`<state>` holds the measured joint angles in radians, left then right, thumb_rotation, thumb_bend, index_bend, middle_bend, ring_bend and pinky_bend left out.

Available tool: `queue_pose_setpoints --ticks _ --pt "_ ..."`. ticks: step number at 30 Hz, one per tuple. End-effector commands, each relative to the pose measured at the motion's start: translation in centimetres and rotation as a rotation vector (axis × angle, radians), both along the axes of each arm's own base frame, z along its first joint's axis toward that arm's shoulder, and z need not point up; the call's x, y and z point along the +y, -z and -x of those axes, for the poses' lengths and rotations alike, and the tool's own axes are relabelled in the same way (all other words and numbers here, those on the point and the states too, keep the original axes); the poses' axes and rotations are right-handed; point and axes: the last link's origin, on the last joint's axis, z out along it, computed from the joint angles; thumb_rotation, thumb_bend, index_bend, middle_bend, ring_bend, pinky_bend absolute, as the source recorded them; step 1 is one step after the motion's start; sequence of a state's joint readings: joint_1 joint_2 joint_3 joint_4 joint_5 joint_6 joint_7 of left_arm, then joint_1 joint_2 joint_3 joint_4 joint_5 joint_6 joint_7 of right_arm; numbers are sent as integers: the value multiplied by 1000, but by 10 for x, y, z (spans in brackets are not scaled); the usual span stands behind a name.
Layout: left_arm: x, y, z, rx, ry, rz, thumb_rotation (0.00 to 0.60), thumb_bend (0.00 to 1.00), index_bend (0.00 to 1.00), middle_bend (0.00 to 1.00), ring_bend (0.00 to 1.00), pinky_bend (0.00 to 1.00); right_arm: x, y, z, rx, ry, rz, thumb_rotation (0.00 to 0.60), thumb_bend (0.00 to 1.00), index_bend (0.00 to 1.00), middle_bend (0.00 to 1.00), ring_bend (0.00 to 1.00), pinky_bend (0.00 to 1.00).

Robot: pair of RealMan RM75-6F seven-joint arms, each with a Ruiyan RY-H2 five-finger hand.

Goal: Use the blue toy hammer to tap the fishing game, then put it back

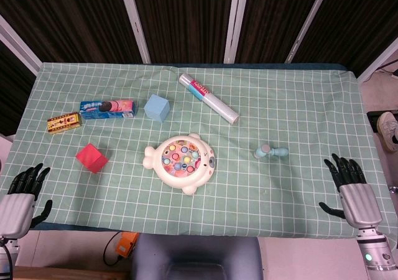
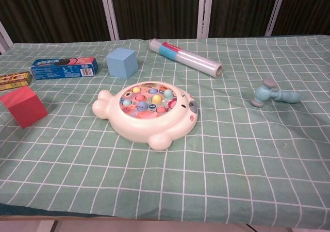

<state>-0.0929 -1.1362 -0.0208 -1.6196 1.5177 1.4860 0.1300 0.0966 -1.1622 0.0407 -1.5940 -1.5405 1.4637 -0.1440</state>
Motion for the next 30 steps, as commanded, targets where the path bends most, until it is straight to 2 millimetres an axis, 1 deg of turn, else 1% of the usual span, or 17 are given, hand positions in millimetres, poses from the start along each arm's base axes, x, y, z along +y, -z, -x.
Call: queue_pose_setpoints --ticks 1,5,7,10,11,13,14,15,17,19,21,23,25,27,30 --pt "-1 0 0 0 1 -5 600 414 0 0 0 102 -2 0 -1 -9 -4 5 600 139 0 0 0 0" --pt "-2 -1 -1 -7 5 -7 600 414 0 0 0 102 -9 3 -3 -24 -38 31 600 140 15 3 0 0" --pt "-2 -1 -1 -11 7 -7 600 413 0 0 0 102 -20 9 -5 -29 -48 27 600 139 45 19 0 0" --pt "1 -1 0 -18 6 4 600 414 0 0 0 102 -49 17 -10 -23 -52 -14 600 139 107 64 0 7" --pt "2 0 1 -19 1 10 600 414 0 0 0 102 -63 20 -14 -27 -51 -32 600 140 124 74 0 11" --pt "3 0 2 -21 -6 16 600 414 0 0 0 102 -85 22 -21 -33 -49 -55 600 140 187 116 15 39" --pt "4 0 3 -21 -10 17 600 414 0 0 0 102 -99 24 -25 -33 -46 -67 600 146 228 145 36 63" --pt "4 -1 3 -21 -12 17 600 413 0 0 0 102 -109 25 -28 -27 -45 -72 600 155 259 166 54 83" --pt "3 -2 3 -27 -11 13 600 414 0 0 0 102 -131 30 -35 -7 -48 -79 600 184 357 234 111 143" --pt "3 -3 3 -30 -5 8 600 414 0 0 0 102 -148 36 -39 -5 -38 -87 600 219 430 289 160 196" --pt "2 -3 2 -31 2 5 600 413 0 0 0 102 -165 43 -41 -23 -19 -99 600 256 475 315 193 227" --pt "2 -3 3 -29 2 7 600 413 0 0 0 102 -175 50 -42 -42 -3 -110 600 307 532 332 227 256" --pt "1 -3 3 -27 -2 8 600 413 0 0 0 102 -183 57 -41 -50 5 -131 600 335 565 345 246 270" --pt "1 -3 3 -26 -5 10 600 413 0 0 0 102 -186 61 -40 -53 6 -141 600 339 576 353 254 270" --pt "1 -2 4 -24 -9 17 600 413 0 0 0 102 -190 65 -39 -50 4 -141 600 384 595 366 268 271"
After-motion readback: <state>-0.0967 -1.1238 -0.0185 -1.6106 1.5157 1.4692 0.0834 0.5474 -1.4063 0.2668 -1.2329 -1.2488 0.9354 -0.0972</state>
